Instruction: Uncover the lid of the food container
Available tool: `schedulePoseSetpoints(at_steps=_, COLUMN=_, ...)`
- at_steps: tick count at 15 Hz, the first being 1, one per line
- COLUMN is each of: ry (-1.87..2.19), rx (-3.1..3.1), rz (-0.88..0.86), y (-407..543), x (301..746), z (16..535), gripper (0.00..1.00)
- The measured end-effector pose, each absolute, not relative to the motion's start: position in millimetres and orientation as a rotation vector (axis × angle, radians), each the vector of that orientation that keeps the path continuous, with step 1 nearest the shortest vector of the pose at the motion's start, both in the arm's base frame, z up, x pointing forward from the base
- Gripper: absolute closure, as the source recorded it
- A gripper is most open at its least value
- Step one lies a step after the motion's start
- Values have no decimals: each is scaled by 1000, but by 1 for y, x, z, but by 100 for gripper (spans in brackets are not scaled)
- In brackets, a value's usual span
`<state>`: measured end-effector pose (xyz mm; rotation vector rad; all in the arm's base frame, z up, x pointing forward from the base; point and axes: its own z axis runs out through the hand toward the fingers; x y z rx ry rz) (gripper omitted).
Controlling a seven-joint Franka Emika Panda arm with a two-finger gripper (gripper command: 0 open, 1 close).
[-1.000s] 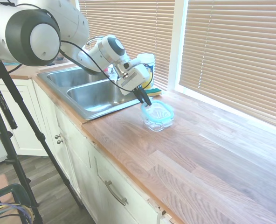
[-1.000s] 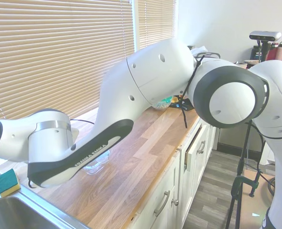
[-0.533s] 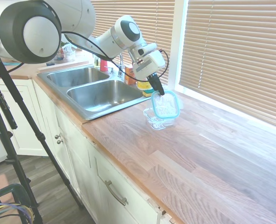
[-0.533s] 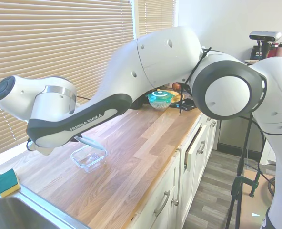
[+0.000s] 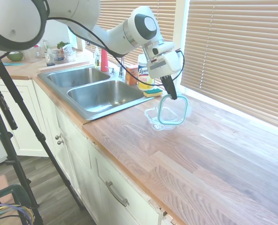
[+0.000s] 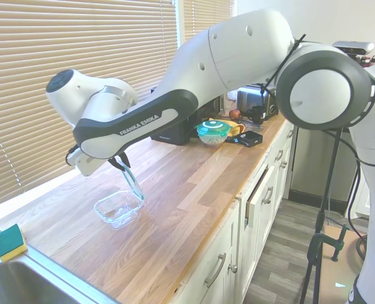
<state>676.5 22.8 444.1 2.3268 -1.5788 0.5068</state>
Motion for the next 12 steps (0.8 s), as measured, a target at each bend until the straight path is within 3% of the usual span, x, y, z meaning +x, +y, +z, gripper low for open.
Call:
schedulePoseSetpoints(at_steps=6, ry=-1816, rx=2424, rz=464, y=-80, x=629, z=418, gripper=100)
schedulePoseSetpoints(at_steps=12, ry=-1828, rx=2408, rz=381, y=-141, x=576, z=339, gripper=100)
